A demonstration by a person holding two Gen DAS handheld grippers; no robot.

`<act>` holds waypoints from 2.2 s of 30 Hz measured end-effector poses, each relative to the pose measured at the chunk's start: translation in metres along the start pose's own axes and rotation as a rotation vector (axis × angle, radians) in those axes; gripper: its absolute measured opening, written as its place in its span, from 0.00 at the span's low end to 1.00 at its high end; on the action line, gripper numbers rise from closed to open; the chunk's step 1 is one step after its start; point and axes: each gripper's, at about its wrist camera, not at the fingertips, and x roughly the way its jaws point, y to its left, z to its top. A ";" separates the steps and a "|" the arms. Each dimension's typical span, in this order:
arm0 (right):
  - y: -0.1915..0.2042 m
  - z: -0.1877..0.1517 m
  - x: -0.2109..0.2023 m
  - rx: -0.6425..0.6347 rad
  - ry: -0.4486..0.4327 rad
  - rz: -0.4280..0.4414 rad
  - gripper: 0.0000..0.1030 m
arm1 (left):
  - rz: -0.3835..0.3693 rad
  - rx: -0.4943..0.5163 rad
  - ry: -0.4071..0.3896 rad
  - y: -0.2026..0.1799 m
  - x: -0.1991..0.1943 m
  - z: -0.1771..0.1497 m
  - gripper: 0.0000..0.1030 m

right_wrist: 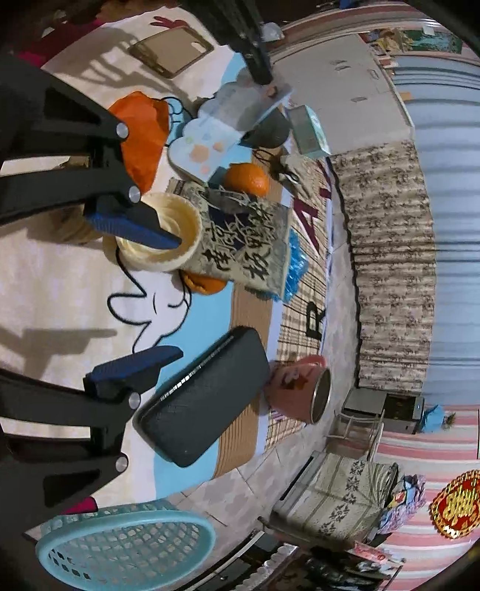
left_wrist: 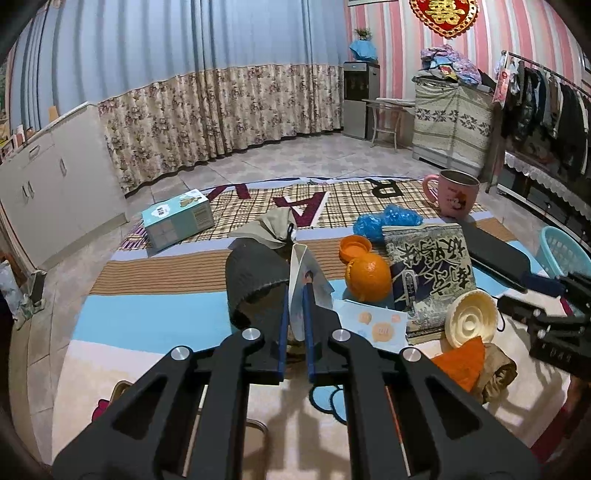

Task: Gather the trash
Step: 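Close the right tool on the cream bowl while the left tool grips the white card, then carry the bowl in the right tool and card in the left tool over the blue basket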

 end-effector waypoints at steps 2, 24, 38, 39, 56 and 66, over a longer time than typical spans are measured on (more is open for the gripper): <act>0.002 -0.001 0.006 -0.001 0.019 0.001 0.48 | 0.002 -0.001 0.000 0.000 0.001 0.000 0.06; 0.011 -0.002 0.018 0.019 0.057 0.053 0.06 | -0.002 0.001 -0.007 -0.003 -0.001 -0.001 0.06; -0.021 0.006 -0.013 0.101 -0.062 0.027 0.06 | -0.027 -0.002 -0.127 -0.011 -0.043 0.017 0.01; -0.025 0.007 -0.015 0.108 -0.066 0.023 0.06 | -0.029 -0.004 -0.139 -0.012 -0.047 0.019 0.01; -0.201 -0.021 -0.083 0.272 -0.089 -0.245 0.06 | -0.214 0.095 -0.201 -0.156 -0.061 0.052 0.01; -0.313 -0.064 -0.097 0.388 -0.049 -0.367 0.06 | -0.431 0.184 -0.217 -0.303 -0.049 0.054 0.01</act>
